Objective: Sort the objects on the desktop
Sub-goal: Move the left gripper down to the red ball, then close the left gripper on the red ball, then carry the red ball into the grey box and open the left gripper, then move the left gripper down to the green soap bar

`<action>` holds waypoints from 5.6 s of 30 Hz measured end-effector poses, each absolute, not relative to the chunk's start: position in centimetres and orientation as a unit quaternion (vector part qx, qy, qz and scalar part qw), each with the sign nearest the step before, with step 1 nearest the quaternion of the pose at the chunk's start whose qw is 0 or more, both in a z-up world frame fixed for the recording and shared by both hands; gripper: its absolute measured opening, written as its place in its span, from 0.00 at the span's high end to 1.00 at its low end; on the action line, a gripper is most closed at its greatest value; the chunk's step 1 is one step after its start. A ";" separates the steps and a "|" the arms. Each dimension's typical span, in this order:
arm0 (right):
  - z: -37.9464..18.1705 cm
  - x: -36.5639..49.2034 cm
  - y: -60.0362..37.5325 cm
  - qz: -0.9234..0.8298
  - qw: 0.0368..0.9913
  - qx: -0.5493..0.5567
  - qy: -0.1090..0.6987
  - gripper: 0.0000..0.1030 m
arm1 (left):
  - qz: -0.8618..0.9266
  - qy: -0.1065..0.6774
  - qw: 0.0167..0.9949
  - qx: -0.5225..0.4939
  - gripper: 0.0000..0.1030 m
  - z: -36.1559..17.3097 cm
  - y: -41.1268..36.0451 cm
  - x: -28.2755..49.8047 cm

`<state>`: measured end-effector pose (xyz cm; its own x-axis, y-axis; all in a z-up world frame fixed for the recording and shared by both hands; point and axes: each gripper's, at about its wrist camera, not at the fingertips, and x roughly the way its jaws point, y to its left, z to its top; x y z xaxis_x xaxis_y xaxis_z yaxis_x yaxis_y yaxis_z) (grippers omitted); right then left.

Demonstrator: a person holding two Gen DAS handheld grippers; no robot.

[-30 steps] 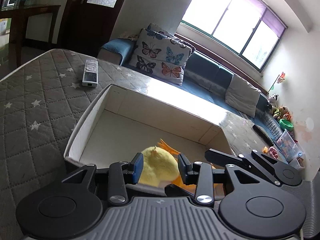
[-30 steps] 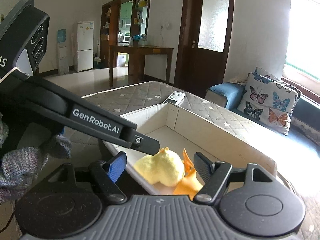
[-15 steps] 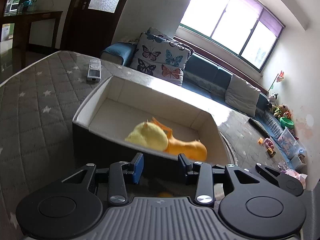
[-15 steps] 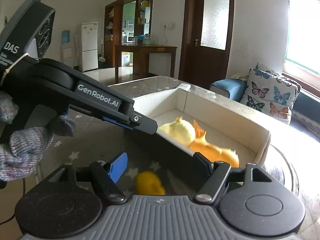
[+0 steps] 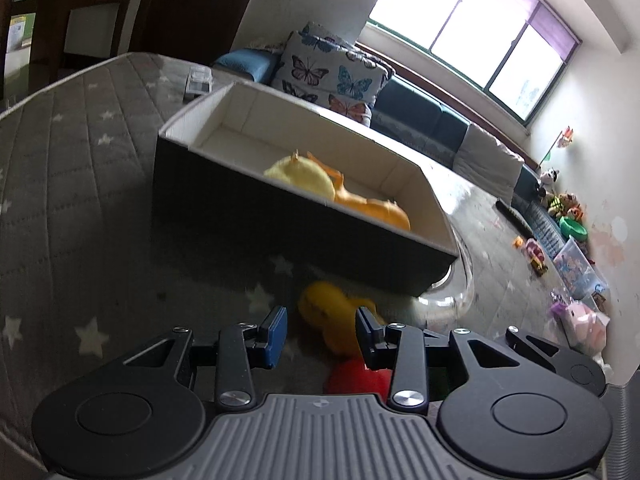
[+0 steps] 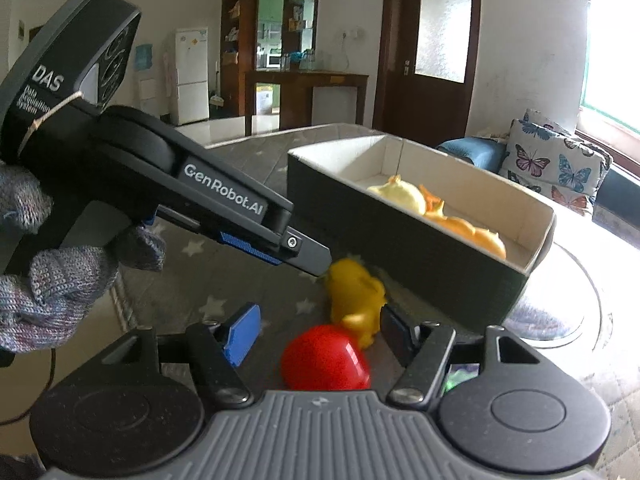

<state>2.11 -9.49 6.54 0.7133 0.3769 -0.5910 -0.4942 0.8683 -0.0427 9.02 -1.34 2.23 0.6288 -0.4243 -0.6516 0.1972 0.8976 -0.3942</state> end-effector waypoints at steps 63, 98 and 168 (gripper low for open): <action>5.4 0.2 -9.1 0.205 0.929 -0.107 0.288 0.47 | -0.237 0.410 0.874 -0.110 0.59 2.9 -3.6 7.0; 7.3 17.8 -13.0 0.166 0.936 -0.082 0.299 0.47 | -0.234 0.380 0.886 -0.128 0.60 4.2 -7.4 23.2; 7.5 0.6 -16.8 0.123 0.957 -0.021 0.263 0.39 | -0.230 0.381 0.890 -0.100 0.60 4.1 -8.0 8.1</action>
<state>0.56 -16.78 7.47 0.8321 0.2239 -0.5075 -0.2458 0.9690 0.0247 8.06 -7.98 4.11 0.6040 -0.4856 -0.6320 0.3339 0.8742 -0.3526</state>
